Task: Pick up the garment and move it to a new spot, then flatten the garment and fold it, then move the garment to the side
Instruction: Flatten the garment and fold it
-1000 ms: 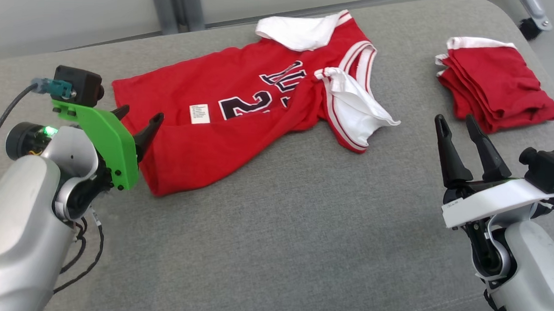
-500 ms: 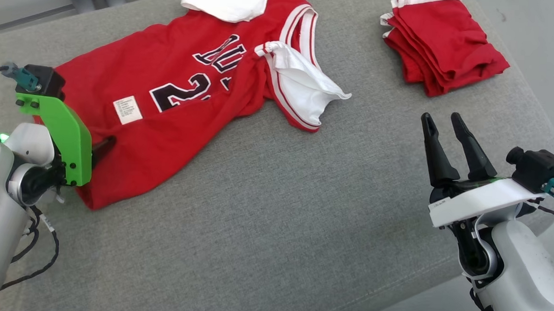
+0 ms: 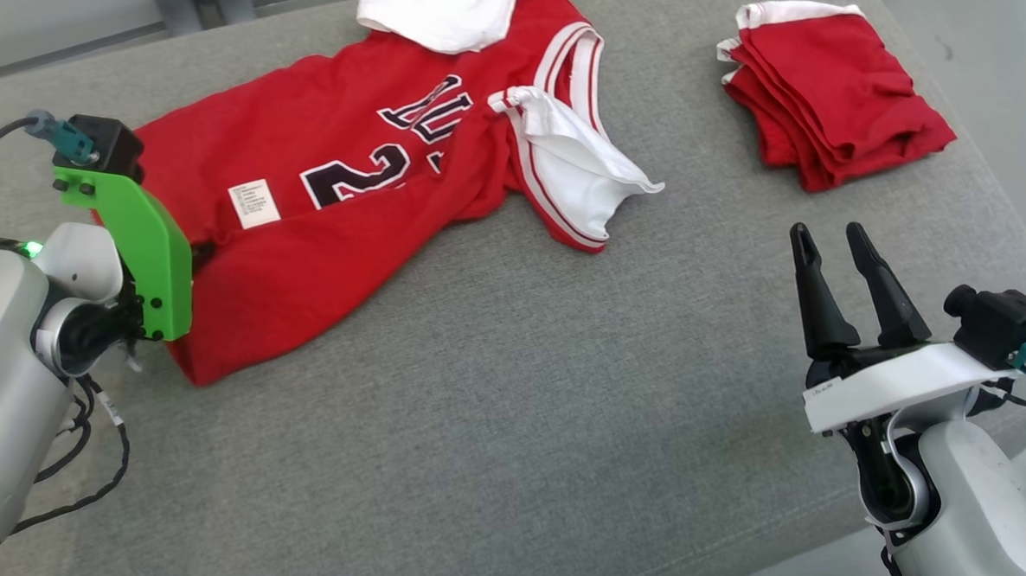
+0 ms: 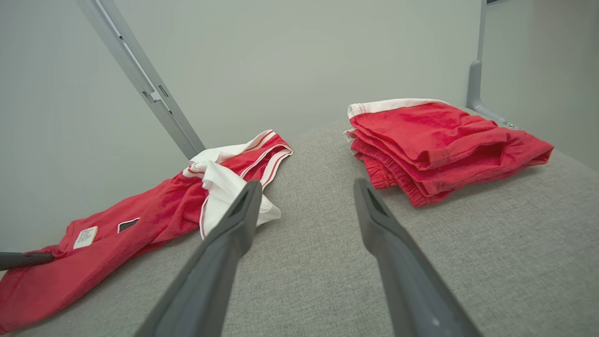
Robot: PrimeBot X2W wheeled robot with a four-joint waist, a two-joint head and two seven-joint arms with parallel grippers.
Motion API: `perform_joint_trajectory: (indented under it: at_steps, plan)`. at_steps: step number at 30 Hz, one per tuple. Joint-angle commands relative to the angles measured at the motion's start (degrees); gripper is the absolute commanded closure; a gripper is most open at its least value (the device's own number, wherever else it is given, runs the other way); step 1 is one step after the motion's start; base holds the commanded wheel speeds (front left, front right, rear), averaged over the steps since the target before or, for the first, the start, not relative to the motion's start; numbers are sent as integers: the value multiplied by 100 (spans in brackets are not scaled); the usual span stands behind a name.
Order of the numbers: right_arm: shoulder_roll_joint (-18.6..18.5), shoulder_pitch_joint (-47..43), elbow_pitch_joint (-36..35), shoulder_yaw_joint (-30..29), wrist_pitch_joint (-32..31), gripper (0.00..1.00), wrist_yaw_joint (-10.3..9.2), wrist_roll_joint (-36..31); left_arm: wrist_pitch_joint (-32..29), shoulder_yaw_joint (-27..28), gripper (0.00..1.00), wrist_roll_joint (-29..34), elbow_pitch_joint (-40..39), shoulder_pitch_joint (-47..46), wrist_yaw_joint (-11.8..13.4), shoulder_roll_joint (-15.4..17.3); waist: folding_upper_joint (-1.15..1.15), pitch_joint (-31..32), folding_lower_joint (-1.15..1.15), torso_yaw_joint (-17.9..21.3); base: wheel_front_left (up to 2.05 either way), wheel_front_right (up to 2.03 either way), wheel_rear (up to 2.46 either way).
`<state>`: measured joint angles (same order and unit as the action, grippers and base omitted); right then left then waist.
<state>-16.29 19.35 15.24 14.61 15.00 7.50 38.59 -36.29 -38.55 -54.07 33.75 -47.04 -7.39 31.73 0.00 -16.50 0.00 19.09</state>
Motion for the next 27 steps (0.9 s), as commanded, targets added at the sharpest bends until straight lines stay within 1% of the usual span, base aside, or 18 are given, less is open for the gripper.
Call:
perform_joint_trajectory:
  at_steps: [1,5,10,17,19,22,24,27]
  plan:
    - [-27,-81,29,-8,21,0,-1,-31,63,-51,100,-105,-53,-69,-12,3,0,166,0,-183,0,0,0]
    - [-77,-182,68,18,20,0,-2,-52,246,-247,100,-284,-352,-46,-13,-22,0,346,0,-418,0,0,0]
    - [-142,-301,93,-4,-9,0,-2,-77,404,-739,100,-473,-1114,167,-13,223,0,575,0,-728,0,0,0]
    - [-209,-535,42,-137,-131,0,-2,-115,329,-1617,100,-724,-2496,486,-13,849,0,828,0,-1201,0,0,0]
    - [-222,-548,5,-156,-187,0,-2,-144,449,-1928,100,-622,-2850,499,-13,1042,0,868,0,-1290,0,0,0]
    - [-224,-585,-40,-192,-268,0,-2,-187,677,-2426,100,-690,-3282,561,-13,1290,0,915,0,-1377,0,0,0]
    - [-223,-621,-67,-221,-301,0,-2,-213,834,-2759,100,-697,-3474,578,-13,1435,0,932,0,-1415,0,0,0]
    - [-225,-681,-108,-270,-328,0,-2,-233,1123,-3140,100,-705,-3638,617,-13,1561,0,962,0,-1464,0,0,0]
